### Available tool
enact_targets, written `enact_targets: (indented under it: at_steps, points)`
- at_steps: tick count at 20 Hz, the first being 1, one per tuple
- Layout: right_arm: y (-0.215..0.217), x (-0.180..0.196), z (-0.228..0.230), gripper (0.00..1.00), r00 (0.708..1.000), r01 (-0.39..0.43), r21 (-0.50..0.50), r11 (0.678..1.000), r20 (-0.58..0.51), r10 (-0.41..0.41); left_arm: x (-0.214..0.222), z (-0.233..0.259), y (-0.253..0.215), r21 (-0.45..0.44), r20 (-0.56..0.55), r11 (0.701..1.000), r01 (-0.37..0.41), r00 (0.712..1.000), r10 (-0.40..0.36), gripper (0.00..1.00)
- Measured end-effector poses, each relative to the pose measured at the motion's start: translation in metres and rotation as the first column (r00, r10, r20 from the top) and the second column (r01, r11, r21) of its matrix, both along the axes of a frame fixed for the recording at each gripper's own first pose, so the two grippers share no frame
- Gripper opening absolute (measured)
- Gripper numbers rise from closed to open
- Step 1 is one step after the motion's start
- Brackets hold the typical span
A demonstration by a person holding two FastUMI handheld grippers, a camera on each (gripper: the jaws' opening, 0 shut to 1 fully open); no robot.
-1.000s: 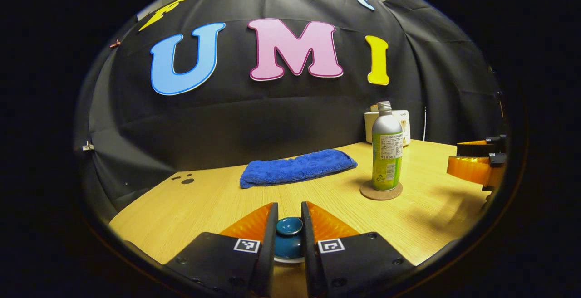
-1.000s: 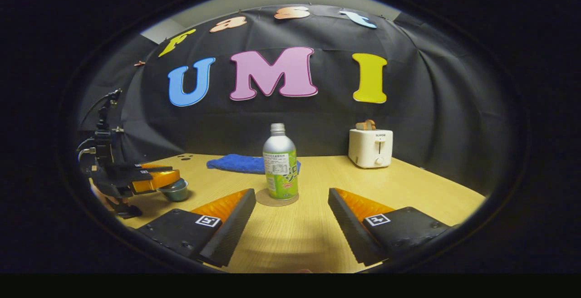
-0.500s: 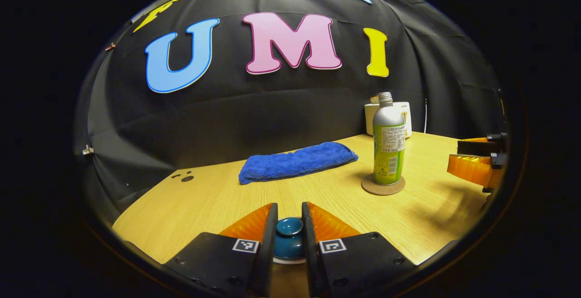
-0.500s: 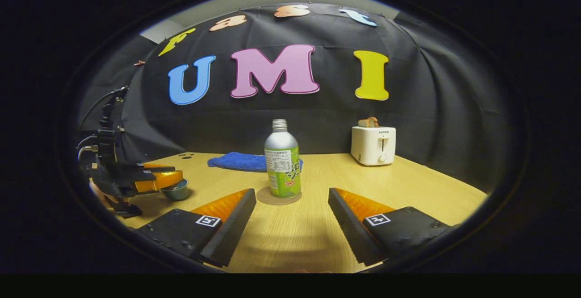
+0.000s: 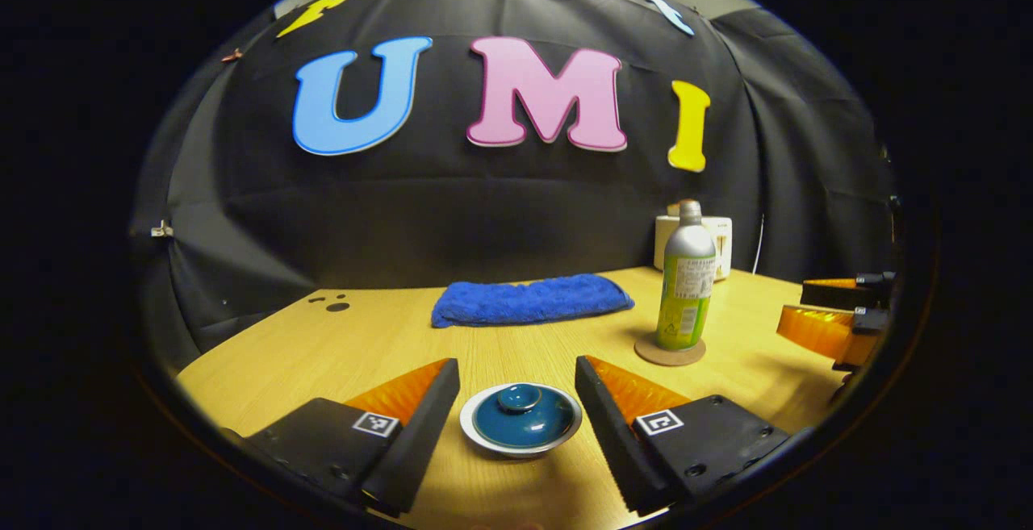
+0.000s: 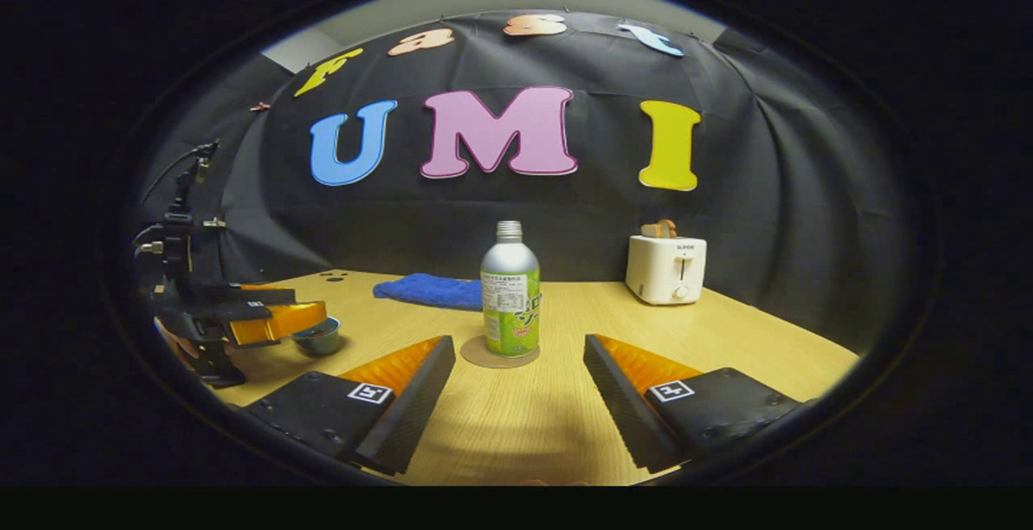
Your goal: Open the teacup lid with one hand, grasp the water bottle and pour water into the teacup with the other hand; after pouring, place the water bottle on the coaster and then close the teacup lid.
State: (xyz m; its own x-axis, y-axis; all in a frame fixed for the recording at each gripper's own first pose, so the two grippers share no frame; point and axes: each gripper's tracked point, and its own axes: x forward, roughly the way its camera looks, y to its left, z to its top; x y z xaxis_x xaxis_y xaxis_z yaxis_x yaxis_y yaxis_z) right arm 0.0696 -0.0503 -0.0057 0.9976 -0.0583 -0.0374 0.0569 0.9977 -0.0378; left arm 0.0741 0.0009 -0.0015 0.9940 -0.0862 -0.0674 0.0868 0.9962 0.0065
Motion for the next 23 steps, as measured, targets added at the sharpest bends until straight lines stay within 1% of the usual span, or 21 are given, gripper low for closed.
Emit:
enact_targets:
  at_steps: [2, 6, 8, 11, 15, 18, 20, 21, 23]
  points:
    - [0.005, -0.004, 0.008, 0.99, 1.000, -0.005, -0.011, 1.000, 0.025, 0.005, -0.015, 0.010, 0.005, -0.031, 0.042, 0.999, -0.033, 0.999, 0.034, 0.96]
    - [0.015, -0.008, 0.007, 0.99, 0.999, -0.015, -0.034, 0.999, 0.041, 0.017, -0.045, 0.026, -0.003, -0.097, 0.117, 0.994, -0.053, 0.991, 0.064, 0.96]
    - [0.020, -0.010, 0.003, 0.98, 0.999, -0.027, -0.040, 0.999, 0.031, 0.029, -0.052, 0.031, -0.005, -0.101, 0.147, 0.994, -0.053, 0.987, 0.068, 0.96]
    - [0.024, -0.012, -0.005, 0.98, 0.999, -0.038, -0.040, 0.999, 0.020, 0.039, -0.056, 0.023, -0.006, -0.084, 0.129, 0.995, -0.056, 0.989, 0.067, 0.96]
    - [0.023, -0.013, -0.003, 0.98, 0.999, -0.040, -0.030, 0.999, 0.029, 0.041, -0.056, 0.010, -0.004, -0.084, 0.096, 0.994, -0.065, 0.993, 0.073, 0.96]
    - [0.020, -0.016, -0.002, 0.98, 0.999, -0.037, -0.002, 0.999, 0.039, 0.037, -0.055, 0.000, -0.004, -0.079, 0.073, 0.995, -0.067, 0.995, 0.072, 0.96]
    - [0.016, -0.017, 0.003, 0.98, 0.998, -0.030, 0.033, 0.999, 0.060, 0.028, -0.055, -0.002, -0.003, -0.067, 0.073, 0.995, -0.073, 0.994, 0.078, 0.96]
    - [0.014, -0.017, 0.001, 0.98, 0.998, -0.019, 0.027, 0.999, 0.052, 0.017, -0.056, -0.002, -0.003, -0.060, 0.068, 0.995, -0.075, 0.995, 0.079, 0.96]
    - [0.018, -0.017, -0.001, 0.98, 0.998, -0.033, 0.024, 0.999, 0.054, 0.031, -0.057, -0.003, -0.003, -0.028, 0.072, 0.996, -0.090, 0.993, 0.092, 0.96]
